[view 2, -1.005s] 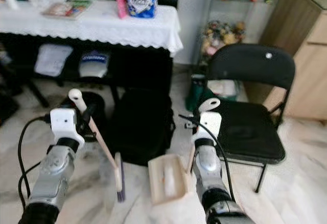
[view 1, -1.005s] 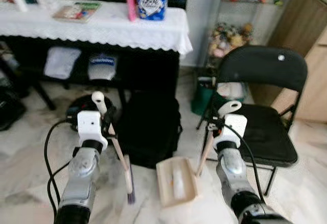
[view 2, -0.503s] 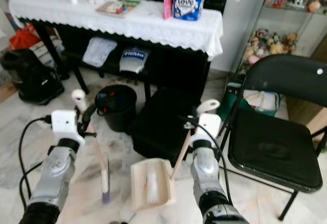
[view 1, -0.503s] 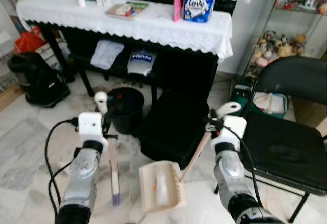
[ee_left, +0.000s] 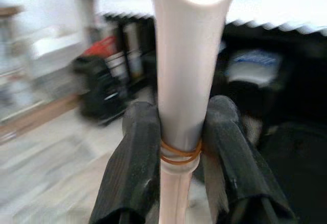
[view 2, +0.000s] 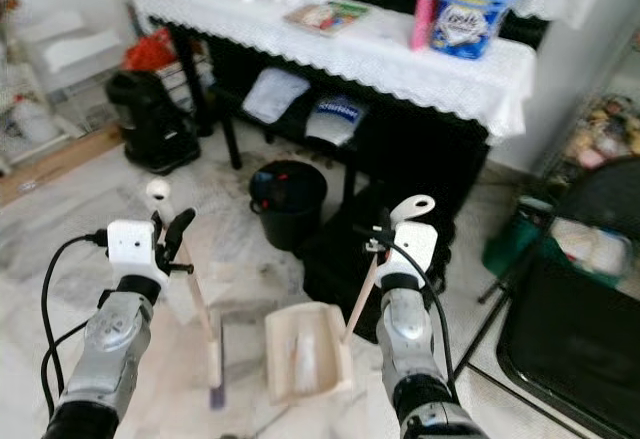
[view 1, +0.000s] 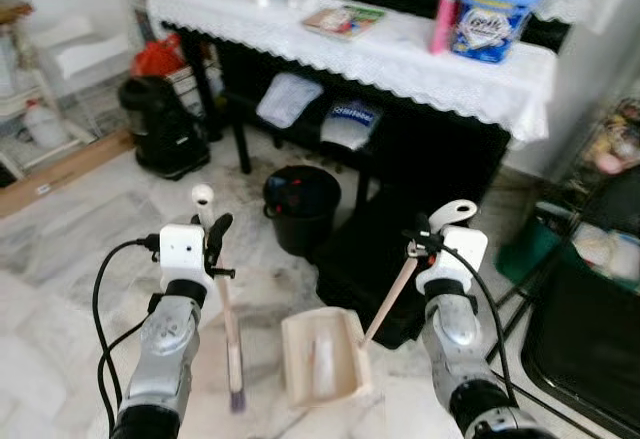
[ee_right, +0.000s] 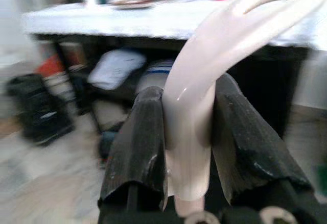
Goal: Sweep floor
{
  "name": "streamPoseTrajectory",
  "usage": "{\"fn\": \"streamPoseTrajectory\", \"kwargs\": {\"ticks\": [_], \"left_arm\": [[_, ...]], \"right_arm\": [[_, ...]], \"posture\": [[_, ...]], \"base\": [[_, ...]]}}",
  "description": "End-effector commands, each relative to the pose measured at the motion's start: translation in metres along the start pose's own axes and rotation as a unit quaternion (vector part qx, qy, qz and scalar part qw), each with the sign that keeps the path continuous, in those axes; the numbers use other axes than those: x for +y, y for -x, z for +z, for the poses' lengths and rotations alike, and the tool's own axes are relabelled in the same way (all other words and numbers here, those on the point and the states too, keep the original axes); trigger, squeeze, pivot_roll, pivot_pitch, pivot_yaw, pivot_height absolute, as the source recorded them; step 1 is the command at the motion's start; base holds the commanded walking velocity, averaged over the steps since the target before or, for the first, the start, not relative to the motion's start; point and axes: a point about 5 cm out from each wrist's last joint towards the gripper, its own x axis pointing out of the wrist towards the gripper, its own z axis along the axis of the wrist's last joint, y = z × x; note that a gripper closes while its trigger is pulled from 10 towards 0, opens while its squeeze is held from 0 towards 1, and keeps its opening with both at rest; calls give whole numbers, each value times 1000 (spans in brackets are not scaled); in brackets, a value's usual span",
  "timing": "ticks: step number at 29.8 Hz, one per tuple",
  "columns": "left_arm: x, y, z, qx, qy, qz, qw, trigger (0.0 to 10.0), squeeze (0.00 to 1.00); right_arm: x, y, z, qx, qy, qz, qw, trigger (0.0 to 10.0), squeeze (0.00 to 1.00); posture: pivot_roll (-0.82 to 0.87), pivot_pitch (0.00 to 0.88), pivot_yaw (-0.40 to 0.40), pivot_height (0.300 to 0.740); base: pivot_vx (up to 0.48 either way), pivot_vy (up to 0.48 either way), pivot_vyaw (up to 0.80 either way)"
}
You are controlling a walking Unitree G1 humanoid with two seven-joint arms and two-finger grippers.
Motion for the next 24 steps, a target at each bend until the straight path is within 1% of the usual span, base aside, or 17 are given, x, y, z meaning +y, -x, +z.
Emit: {"fn": "streamPoseTrajectory", "kwargs": {"ticks": [1, 4, 24], "left_arm": [[-4, -4, 12, -31, 0, -1, 1000, 10000, 0], [-5, -5, 11, -30, 0, -1, 1000, 10000, 0], [-6, -2, 9, -24, 4, 3, 1000, 10000, 0]], "right_arm": [[-2, -5, 9, -21, 3, 2, 1000, 10000, 0], [-1, -5, 10, -23, 3, 6, 1000, 10000, 0], [-6, -7, 14, -27, 0, 5, 1000, 10000, 0]], "posture": [[33, 7, -27, 740], [33, 7, -27, 740], [30, 9, -31, 740]], "base": [[0, 0, 794], [0, 0, 794], [0, 0, 794]]}}
